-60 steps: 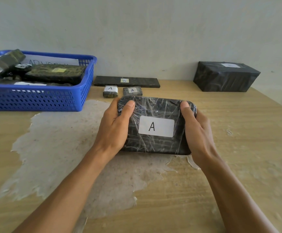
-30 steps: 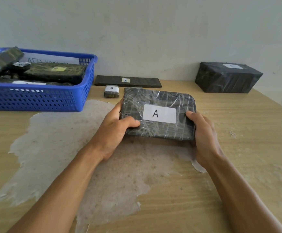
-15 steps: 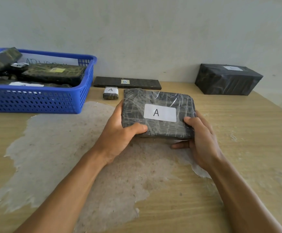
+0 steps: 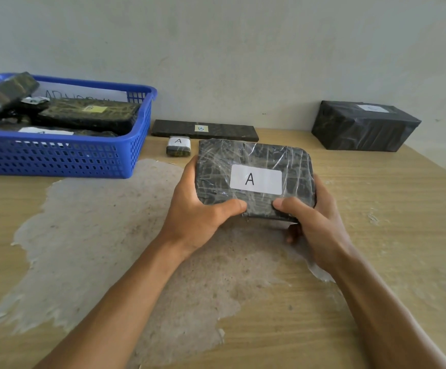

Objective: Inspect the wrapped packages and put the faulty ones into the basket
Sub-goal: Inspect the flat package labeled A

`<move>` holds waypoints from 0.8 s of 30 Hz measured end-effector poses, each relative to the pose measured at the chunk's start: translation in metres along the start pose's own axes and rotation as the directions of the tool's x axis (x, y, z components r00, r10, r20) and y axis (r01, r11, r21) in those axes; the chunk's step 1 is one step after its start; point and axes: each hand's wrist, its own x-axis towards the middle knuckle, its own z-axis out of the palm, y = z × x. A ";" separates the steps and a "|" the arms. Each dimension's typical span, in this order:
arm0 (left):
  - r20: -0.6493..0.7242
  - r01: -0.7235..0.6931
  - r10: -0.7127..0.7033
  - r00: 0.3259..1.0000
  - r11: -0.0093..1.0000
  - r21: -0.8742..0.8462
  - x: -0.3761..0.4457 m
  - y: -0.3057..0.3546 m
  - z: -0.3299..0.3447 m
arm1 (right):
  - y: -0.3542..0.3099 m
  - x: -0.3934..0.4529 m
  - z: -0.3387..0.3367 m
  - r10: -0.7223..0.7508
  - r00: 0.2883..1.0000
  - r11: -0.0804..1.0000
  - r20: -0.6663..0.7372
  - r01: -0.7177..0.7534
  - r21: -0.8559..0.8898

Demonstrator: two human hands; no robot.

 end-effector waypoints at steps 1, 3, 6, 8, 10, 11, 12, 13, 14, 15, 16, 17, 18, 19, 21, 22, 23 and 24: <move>-0.016 0.003 -0.003 1.000 1.000 -0.008 0.001 0.000 0.000 | -0.001 -0.001 0.001 -0.003 1.000 1.000 0.007 0.004 -0.023; -0.039 0.007 -0.008 0.999 1.000 -0.021 0.002 0.000 -0.001 | -0.002 -0.001 0.001 -0.007 1.000 0.997 0.029 0.009 -0.077; -0.038 0.012 -0.013 0.999 0.999 -0.040 0.003 0.001 -0.002 | -0.003 -0.002 0.000 -0.012 0.996 0.997 0.088 0.019 -0.075; -0.017 0.022 -0.022 1.000 0.999 -0.037 0.003 0.002 -0.005 | -0.004 -0.003 -0.001 -0.032 0.996 0.998 0.082 0.037 -0.060; 0.025 0.054 -0.054 0.998 0.998 -0.023 0.004 0.004 -0.010 | -0.006 -0.005 0.001 -0.051 0.998 0.996 0.040 0.054 -0.068; 0.060 0.083 -0.082 0.995 0.996 -0.020 0.004 0.005 -0.013 | -0.007 -0.006 0.002 -0.058 0.998 0.995 0.011 0.058 -0.084; 0.102 0.109 -0.105 0.989 0.994 -0.027 0.004 0.006 -0.016 | -0.008 -0.006 0.003 -0.064 0.998 0.991 -0.024 0.061 -0.116; 0.143 0.119 -0.114 0.983 0.993 -0.025 0.004 0.008 -0.017 | -0.008 -0.007 0.003 -0.073 0.995 0.985 -0.063 0.061 -0.164; 0.168 0.113 -0.109 0.980 0.993 -0.014 0.003 0.010 -0.018 | -0.008 -0.007 0.004 -0.082 0.992 0.975 -0.099 0.060 -0.212; 0.172 0.097 -0.096 0.980 0.995 0.001 0.002 0.012 -0.018 | -0.008 -0.008 0.004 -0.089 0.988 0.968 -0.125 0.056 -0.245; 0.142 0.080 -0.081 0.986 0.997 0.016 0.001 0.014 -0.017 | -0.008 -0.008 0.004 -0.092 0.986 0.964 -0.139 0.054 -0.259; 0.092 0.062 -0.065 0.994 0.997 0.037 0.001 0.014 -0.016 | -0.007 -0.008 0.004 -0.094 0.985 0.962 -0.146 0.052 -0.268; 0.041 0.047 -0.050 0.998 0.997 0.062 0.002 0.014 -0.015 | -0.006 -0.008 0.004 -0.096 0.985 0.961 -0.145 0.054 -0.271; 0.008 0.042 -0.043 0.999 0.996 0.084 0.003 0.012 -0.014 | -0.006 -0.007 0.004 -0.096 0.986 0.963 -0.138 0.057 -0.263; -0.021 0.049 -0.047 0.999 0.994 0.098 0.004 0.008 -0.014 | -0.005 -0.006 0.005 -0.083 0.989 0.977 -0.124 0.056 -0.207; -0.026 0.053 -0.051 0.998 0.993 0.105 0.004 0.007 -0.013 | -0.005 -0.006 0.006 -0.073 0.989 0.983 -0.125 0.051 -0.174; -0.025 0.055 -0.052 0.998 0.992 0.114 0.004 0.007 -0.013 | -0.006 -0.007 0.006 -0.062 0.990 0.988 -0.129 0.044 -0.145; -0.013 0.053 -0.052 0.999 0.992 0.117 0.004 0.007 -0.012 | -0.006 -0.007 0.007 -0.052 0.989 0.991 -0.135 0.035 -0.127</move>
